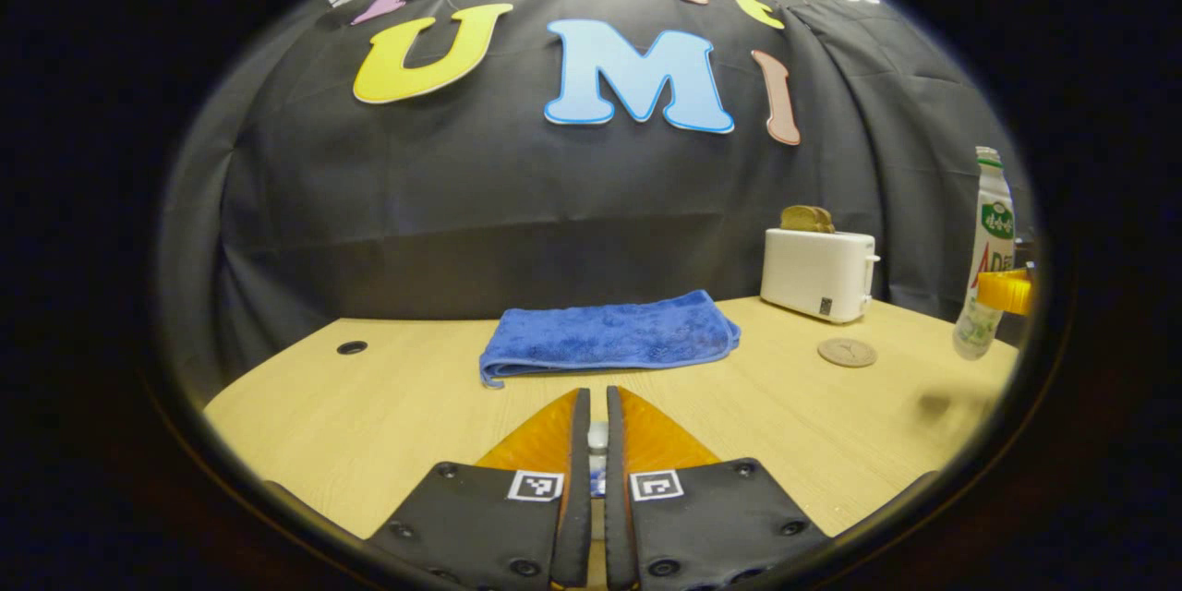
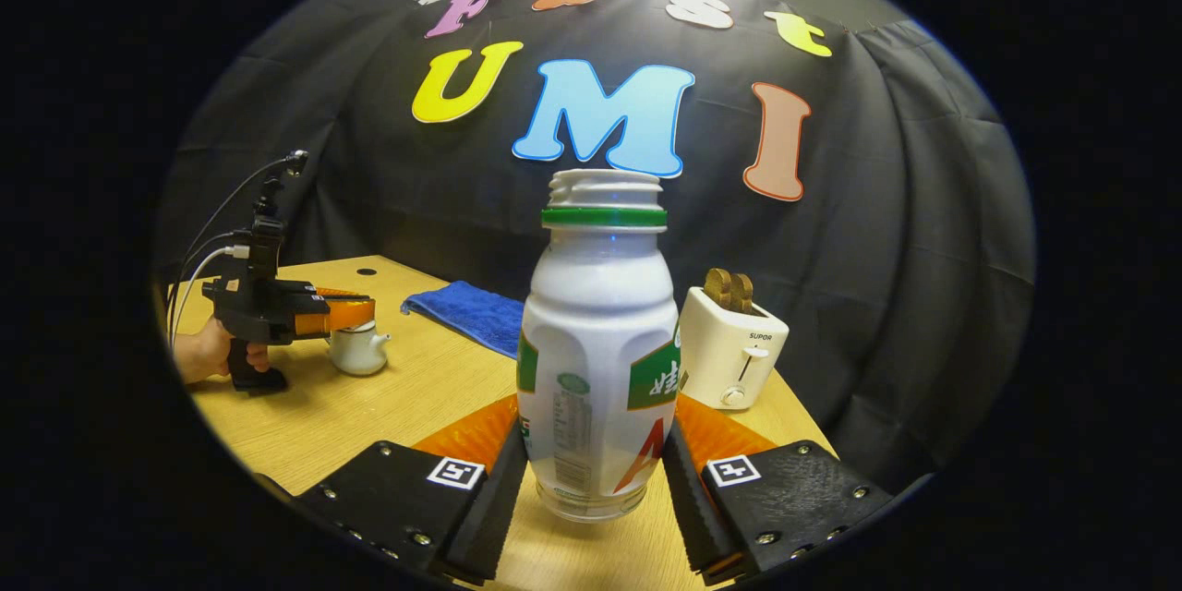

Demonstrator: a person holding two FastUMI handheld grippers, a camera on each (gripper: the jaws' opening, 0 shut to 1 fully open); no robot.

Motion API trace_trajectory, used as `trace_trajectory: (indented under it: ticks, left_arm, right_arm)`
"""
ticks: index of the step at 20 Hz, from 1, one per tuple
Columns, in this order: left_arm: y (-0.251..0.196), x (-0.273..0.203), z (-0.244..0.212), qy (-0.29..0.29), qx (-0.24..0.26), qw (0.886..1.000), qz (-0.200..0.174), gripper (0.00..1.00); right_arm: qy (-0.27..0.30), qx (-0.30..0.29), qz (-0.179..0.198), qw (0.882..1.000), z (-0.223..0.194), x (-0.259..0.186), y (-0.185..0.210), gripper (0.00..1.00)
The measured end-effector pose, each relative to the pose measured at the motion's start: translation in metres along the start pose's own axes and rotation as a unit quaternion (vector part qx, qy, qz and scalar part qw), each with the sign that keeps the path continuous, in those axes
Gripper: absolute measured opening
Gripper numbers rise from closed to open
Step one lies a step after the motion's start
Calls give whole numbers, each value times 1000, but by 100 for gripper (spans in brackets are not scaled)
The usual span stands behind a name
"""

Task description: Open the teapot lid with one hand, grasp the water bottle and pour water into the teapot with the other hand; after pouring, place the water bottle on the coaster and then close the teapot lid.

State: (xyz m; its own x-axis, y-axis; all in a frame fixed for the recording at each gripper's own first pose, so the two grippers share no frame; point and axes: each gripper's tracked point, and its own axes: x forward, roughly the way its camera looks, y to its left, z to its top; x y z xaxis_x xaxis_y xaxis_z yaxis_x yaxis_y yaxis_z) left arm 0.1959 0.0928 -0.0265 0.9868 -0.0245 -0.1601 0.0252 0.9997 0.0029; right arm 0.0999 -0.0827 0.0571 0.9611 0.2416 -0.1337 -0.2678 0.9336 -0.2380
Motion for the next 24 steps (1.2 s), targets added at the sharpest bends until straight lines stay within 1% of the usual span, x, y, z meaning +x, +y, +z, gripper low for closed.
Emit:
trace_trajectory:
  ticks: [1, 2, 4, 5, 6, 7, 9, 11, 12, 13, 16, 18, 21, 24]
  left_arm:
    - [1, -2, -1, 1, 0, 1000, 1, 17]
    - [1, -2, 0, -1, 2, 1000, 3, 13]
    - [2, -3, 0, -2, 6, 1000, 9, 13]
    - [1, -2, 0, -4, 10, 1000, 14, 19]
    - [2, -4, 1, -3, 15, 1000, 19, 20]
    - [3, -6, 4, -6, 17, 1000, 22, 24]
    - [0, -12, 19, -25, 10, 999, 19, 33]
    - [5, -24, 36, -47, 3, 999, 24, 39]
    - [7, -31, 44, -56, -1, 998, 28, 41]
    - [8, -39, 50, -62, -7, 998, 29, 34]
    - [1, -72, 65, -81, -34, 996, 19, 47]
    - [-10, -99, 72, -96, -35, 995, -1, 72]
    - [-19, -136, 67, -99, -19, 995, -9, 85]
    - [-27, -167, 62, -92, -34, 995, -24, 86]
  right_arm:
    - [1, 1, 0, 1000, -1, 0, 0, 73]
    - [2, 2, 0, 1000, -2, 1, 0, 73]
    - [1, 4, -2, 1000, -2, 2, -2, 73]
    - [1, 5, -4, 1000, -2, 3, -4, 73]
    - [0, 5, -6, 1000, -1, 4, -6, 73]
    - [-1, 8, -9, 1000, -1, 5, -8, 73]
    - [-1, 16, -13, 1000, 0, 7, -12, 73]
    - [-6, 29, -21, 999, 4, 10, -19, 73]
    - [-11, 37, -26, 999, 7, 13, -21, 73]
    - [-14, 47, -27, 998, 10, 16, -24, 73]
    - [-13, 77, -28, 997, 14, 34, -28, 73]
    - [-11, 90, -32, 995, 16, 49, -33, 73]
    - [-7, 105, -47, 993, 15, 71, -43, 73]
    - [-4, 112, -58, 992, 12, 93, -48, 72]
